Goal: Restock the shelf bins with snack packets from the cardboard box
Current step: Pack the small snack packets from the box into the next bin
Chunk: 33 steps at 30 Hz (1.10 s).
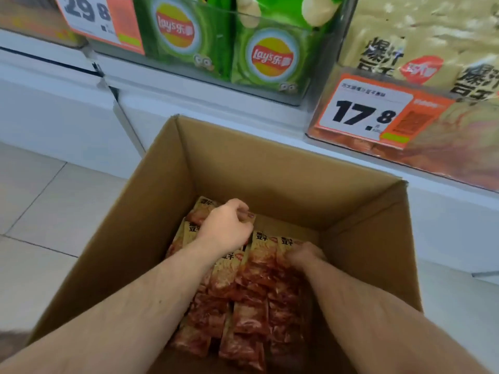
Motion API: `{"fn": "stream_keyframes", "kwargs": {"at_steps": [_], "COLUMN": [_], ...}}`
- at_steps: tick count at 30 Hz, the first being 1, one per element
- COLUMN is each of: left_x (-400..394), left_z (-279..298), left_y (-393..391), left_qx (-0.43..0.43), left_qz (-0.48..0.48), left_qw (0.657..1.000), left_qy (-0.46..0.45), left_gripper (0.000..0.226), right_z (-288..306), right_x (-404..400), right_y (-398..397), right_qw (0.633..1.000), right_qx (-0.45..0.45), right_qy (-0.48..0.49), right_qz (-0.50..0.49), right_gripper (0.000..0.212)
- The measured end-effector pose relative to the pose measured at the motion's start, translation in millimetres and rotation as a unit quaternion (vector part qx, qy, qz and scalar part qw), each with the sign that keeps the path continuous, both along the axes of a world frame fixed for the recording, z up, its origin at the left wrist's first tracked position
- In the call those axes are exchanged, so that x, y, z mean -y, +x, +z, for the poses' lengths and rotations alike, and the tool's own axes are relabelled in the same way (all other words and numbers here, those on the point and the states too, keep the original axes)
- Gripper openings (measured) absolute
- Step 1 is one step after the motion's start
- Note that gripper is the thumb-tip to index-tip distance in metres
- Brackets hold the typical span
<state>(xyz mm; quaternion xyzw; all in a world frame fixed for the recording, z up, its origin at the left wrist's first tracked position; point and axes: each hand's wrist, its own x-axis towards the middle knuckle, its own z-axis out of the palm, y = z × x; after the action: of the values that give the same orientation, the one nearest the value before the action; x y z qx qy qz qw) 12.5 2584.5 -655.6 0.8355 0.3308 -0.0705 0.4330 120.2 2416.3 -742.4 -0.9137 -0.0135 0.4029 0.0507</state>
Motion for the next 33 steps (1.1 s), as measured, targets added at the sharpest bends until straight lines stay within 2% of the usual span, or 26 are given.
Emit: {"fn": "stream_keyframes", "kwargs": {"at_steps": [2, 5, 8, 11, 13, 14, 16, 17, 19, 21, 23, 25, 27, 28, 30, 31, 33], "left_x": [-2.8, -7.9, -13.0, -14.9, -14.4, -14.2, -14.1, -14.4, -15.4, -18.3, -22.9, -26.2, -28.6, -29.1, -30.0, -31.3, -34.1], "left_z": [-13.3, -26.2, -37.2, -46.4, -48.0, -46.9, -42.0, -39.8, -36.7, -40.6, -47.3, -50.7, -53.0, -53.9, -55.4, -56.6, -60.4], "left_y": [1.8, -0.6, -10.1, -19.2, -21.3, -21.2, -20.6, -20.8, -21.6, -24.0, -26.0, -28.1, -30.4, -31.3, -33.0, -33.7, -35.3], "left_qx": [-0.011, -0.028, -0.052, -0.069, -0.069, -0.066, -0.053, -0.050, -0.041, -0.028, -0.032, -0.037, -0.037, -0.038, -0.038, -0.037, -0.032], "left_qz": [0.016, 0.035, 0.061, 0.098, 0.113, 0.126, 0.165, 0.190, 0.241, 0.272, 0.287, 0.291, 0.299, 0.302, 0.308, 0.313, 0.322], "left_qw": [1.000, 0.998, 0.994, 0.987, 0.982, 0.978, 0.960, 0.945, 0.912, 0.905, 0.913, 0.915, 0.910, 0.908, 0.904, 0.901, 0.896], "left_qy": [-0.015, -0.036, -0.073, -0.108, -0.132, -0.154, -0.221, -0.260, -0.330, -0.327, -0.289, -0.276, -0.286, -0.288, -0.293, -0.297, -0.303], "left_gripper": [0.019, 0.023, 0.028, 0.036, 0.040, 0.043, 0.049, 0.049, 0.033, 0.022, 0.029, 0.028, 0.025, 0.023, 0.020, 0.021, 0.021], "right_z": [-20.1, -42.9, -37.3, -17.4, -3.3, 4.7, 17.6, 23.1, 31.5, 30.1, 23.6, 8.6, -10.2, -17.2, -29.9, -32.5, -33.0], "right_x": [0.3, 1.9, 0.0, -4.4, -10.8, -17.0, -31.5, -38.4, -52.2, -61.6, -66.0, -64.0, -56.5, -53.9, -53.4, -56.2, -63.5], "right_y": [-1.0, 1.6, 4.8, 5.6, 0.1, -5.2, -19.8, -27.7, -42.3, -49.2, -46.1, -32.6, -20.2, -18.2, -20.0, -22.3, -22.6], "right_qw": [1.000, 0.997, 0.988, 0.983, 0.978, 0.968, 0.929, 0.912, 0.890, 0.893, 0.912, 0.956, 0.987, 0.992, 0.996, 0.997, 0.997], "right_qx": [-0.005, 0.052, 0.122, 0.147, 0.135, 0.117, 0.009, -0.059, -0.184, -0.249, -0.217, -0.056, 0.081, 0.088, 0.043, 0.025, 0.015], "right_qy": [-0.009, -0.046, -0.066, -0.018, 0.057, 0.124, 0.263, 0.305, 0.340, 0.329, 0.305, 0.223, 0.056, -0.004, -0.053, -0.060, -0.061], "right_qz": [0.006, -0.037, -0.074, -0.113, -0.146, -0.183, -0.260, -0.268, -0.240, -0.179, -0.164, -0.181, -0.124, -0.091, -0.055, -0.048, -0.050], "right_gripper": [0.057, 0.045, 0.033, 0.030, 0.024, 0.020, 0.014, 0.013, 0.011, 0.011, 0.017, 0.020, 0.040, 0.056, 0.087, 0.095, 0.094]}}
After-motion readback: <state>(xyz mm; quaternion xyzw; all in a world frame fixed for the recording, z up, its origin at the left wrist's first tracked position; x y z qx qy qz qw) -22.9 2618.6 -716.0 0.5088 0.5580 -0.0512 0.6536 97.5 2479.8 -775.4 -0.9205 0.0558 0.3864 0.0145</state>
